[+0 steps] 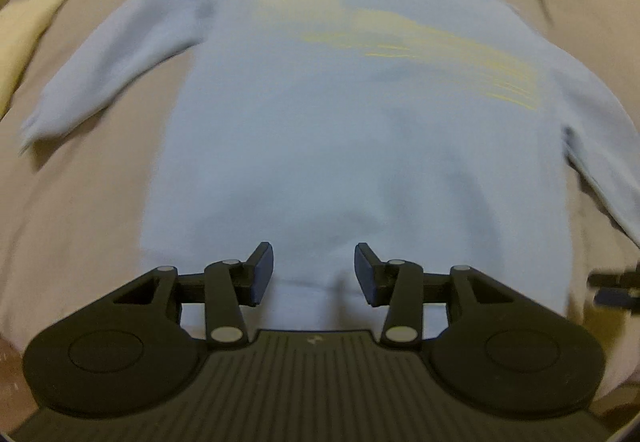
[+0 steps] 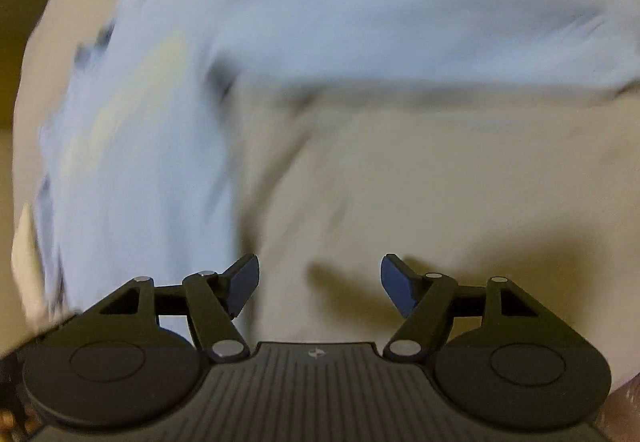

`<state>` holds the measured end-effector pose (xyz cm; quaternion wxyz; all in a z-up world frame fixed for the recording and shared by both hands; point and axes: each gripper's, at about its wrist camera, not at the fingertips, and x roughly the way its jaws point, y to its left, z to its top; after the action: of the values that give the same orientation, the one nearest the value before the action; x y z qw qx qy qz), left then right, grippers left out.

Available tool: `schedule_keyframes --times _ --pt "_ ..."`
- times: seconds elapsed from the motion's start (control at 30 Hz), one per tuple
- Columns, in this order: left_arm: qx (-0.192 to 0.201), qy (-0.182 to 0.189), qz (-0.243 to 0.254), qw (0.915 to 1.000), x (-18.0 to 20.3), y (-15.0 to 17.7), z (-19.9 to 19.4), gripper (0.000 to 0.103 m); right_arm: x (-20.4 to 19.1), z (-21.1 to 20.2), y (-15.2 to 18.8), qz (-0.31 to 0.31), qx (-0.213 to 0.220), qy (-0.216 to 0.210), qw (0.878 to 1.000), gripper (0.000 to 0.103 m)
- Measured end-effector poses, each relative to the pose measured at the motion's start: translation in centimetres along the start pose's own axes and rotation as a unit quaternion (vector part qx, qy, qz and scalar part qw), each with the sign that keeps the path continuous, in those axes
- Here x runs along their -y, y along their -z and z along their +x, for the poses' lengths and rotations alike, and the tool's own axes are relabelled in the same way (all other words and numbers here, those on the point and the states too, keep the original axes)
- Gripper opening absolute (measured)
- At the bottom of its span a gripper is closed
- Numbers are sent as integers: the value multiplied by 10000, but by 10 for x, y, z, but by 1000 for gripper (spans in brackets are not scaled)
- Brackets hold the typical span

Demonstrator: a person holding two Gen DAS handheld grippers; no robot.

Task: Fold clothes
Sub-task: 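Lay the sleeve out flat and open the right gripper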

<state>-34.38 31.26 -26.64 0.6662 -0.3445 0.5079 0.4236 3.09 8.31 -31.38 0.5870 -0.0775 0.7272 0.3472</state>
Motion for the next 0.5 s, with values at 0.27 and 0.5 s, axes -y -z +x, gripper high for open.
schedule_keyframes --times 0.27,0.5 --pt "104 -97 -1087 9940 -157 -18 0 51 -63 19 38 460 358 289 9979 79" --pt "338 -73 -1818 9827 -250 -49 6 62 -129 40 57 789 812 336 9930 85"
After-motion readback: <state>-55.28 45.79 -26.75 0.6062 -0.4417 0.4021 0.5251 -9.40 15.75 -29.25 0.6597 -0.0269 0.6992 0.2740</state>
